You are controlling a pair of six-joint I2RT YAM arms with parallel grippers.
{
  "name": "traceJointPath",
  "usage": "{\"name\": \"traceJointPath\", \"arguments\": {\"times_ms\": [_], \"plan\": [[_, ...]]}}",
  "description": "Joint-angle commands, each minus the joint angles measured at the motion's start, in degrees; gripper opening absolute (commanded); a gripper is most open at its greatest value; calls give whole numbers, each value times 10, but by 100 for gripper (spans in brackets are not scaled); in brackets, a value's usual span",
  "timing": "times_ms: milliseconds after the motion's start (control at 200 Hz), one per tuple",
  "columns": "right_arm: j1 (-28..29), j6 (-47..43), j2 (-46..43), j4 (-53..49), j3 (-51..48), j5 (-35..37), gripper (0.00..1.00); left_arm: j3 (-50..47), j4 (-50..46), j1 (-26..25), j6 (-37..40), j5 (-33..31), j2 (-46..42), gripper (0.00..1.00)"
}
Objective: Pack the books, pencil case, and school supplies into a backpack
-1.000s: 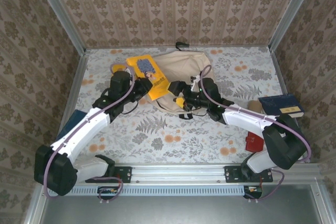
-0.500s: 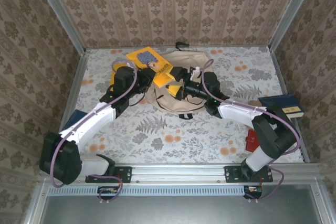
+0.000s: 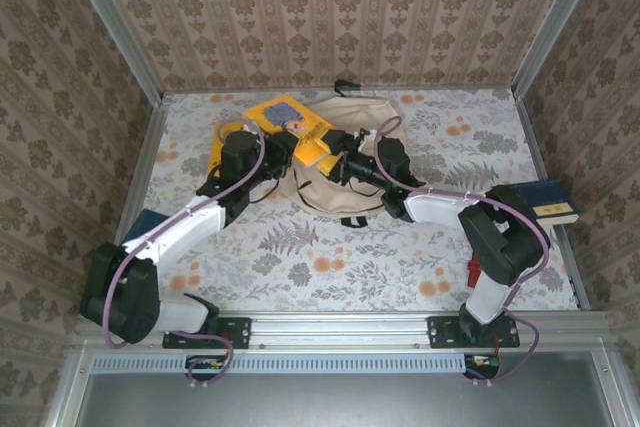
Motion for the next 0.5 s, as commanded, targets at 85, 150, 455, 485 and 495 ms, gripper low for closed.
{"name": "traceJointPath", "arguments": {"times_ms": [85, 150, 455, 485, 495], "plan": [[-3, 10, 14, 29, 20, 17, 40, -11, 38, 1, 5, 18, -46, 4], [-3, 2, 13, 26, 18, 15, 32, -10, 18, 1, 19, 19, -52, 6], [-27, -73, -19, -25, -7, 6, 10, 13, -108, 7, 115, 55, -52, 61], [-33, -87, -29, -39, -13, 4, 10, 18, -130, 7, 142, 53, -53, 70], [-35, -93, -32, -44, -16, 4, 10, 19, -138, 6, 150, 52, -53, 71]]}}
